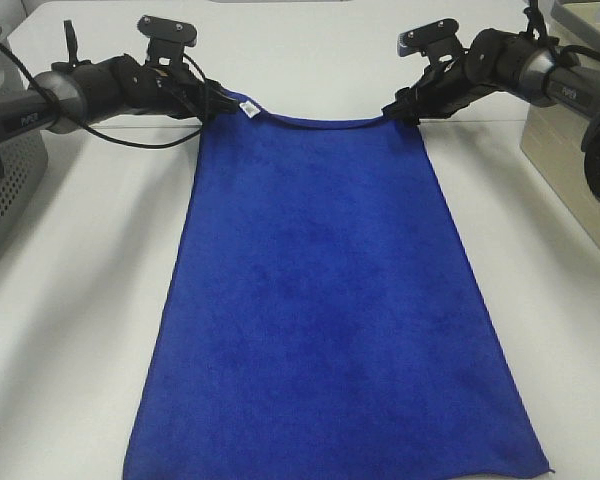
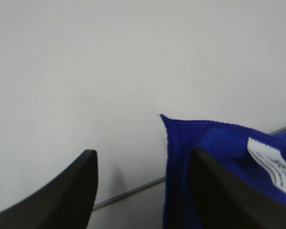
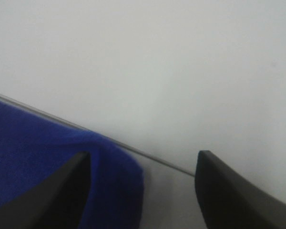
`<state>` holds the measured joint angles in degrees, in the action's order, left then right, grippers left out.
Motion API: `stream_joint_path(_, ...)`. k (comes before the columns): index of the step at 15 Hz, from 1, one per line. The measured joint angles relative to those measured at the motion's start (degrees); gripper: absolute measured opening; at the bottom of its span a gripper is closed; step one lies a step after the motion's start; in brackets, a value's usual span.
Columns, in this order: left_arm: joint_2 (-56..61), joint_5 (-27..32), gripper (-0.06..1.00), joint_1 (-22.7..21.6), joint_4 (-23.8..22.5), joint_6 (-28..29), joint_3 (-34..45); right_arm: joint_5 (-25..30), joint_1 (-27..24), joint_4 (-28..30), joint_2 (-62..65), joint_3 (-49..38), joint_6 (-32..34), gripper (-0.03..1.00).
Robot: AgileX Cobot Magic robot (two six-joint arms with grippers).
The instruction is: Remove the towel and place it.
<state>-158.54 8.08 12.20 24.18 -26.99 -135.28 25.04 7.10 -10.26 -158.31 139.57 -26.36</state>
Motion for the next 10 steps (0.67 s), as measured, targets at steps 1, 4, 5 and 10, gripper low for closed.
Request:
stream_joint_path(1, 0.0, 0.4, 0.58, -0.06, -0.06, 0.06, 0.0, 1.78, 0.0, 0.0, 0.0, 0.0, 0.0, 0.66)
stream_joint_path(4, 0.06, 4.93, 0.6, -0.06, -0.06, 0.11, 0.0, 9.0, 0.0, 0.0, 0.06, 0.0, -0.11, 0.67)
stream_joint_path(5, 0.29, 6.59, 0.6, -0.06, -0.23, 0.11, 0.0, 10.94, 0.0, 0.0, 0.4, 0.0, -0.29, 0.67)
stream_joint_path(10, 6.93, 21.26, 0.6, -0.06, -3.84, 2.41, -0.29, 23.66, 0.0, 0.11, 7.39, 0.0, -0.4, 0.67)
